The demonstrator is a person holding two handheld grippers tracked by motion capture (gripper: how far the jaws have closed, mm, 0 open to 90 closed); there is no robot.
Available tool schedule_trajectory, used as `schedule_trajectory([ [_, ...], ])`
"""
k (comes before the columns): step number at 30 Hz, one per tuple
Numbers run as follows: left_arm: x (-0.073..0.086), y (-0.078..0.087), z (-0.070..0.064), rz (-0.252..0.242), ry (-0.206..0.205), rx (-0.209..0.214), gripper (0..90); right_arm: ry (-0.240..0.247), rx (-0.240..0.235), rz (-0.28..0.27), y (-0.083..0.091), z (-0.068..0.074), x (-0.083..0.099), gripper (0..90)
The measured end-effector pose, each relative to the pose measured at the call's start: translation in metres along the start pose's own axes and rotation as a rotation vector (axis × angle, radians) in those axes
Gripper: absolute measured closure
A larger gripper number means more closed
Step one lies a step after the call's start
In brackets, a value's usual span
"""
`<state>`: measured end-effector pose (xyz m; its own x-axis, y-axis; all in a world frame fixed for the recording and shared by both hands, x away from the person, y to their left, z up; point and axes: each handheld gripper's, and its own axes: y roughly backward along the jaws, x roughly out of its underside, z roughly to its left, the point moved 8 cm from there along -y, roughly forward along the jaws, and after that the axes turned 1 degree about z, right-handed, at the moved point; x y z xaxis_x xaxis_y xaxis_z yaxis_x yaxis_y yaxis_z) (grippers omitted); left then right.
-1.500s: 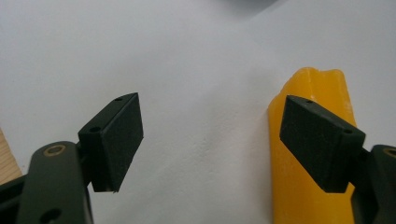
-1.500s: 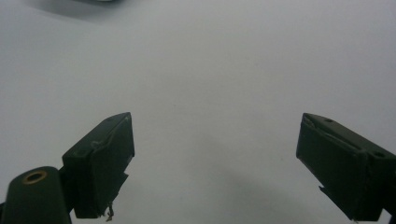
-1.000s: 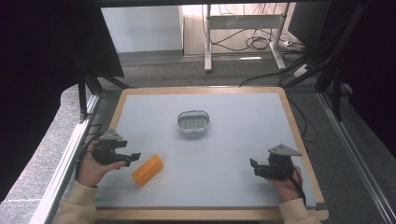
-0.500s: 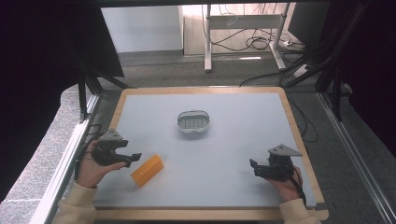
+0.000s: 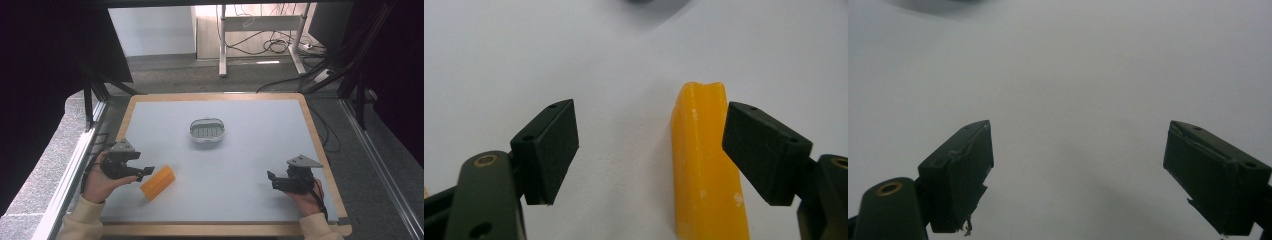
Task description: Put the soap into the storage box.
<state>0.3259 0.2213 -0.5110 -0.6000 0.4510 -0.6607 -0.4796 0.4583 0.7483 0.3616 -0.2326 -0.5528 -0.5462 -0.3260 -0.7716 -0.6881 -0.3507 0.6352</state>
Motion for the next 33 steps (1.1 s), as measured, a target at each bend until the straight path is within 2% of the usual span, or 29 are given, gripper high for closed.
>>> schedule_trajectory([
  [11, -0.003, -0.004, -0.014, 0.023, -0.025, 0.025, 22.0, 0.003, 0.002, 0.0, 0.0, 0.0, 0.0, 13.0],
  [33, 0.006, -0.03, -0.031, 0.148, -0.075, 0.023, 21.6, 0.007, 0.009, 0.008, 0.0, 0.0, 0.001, 13.1],
])
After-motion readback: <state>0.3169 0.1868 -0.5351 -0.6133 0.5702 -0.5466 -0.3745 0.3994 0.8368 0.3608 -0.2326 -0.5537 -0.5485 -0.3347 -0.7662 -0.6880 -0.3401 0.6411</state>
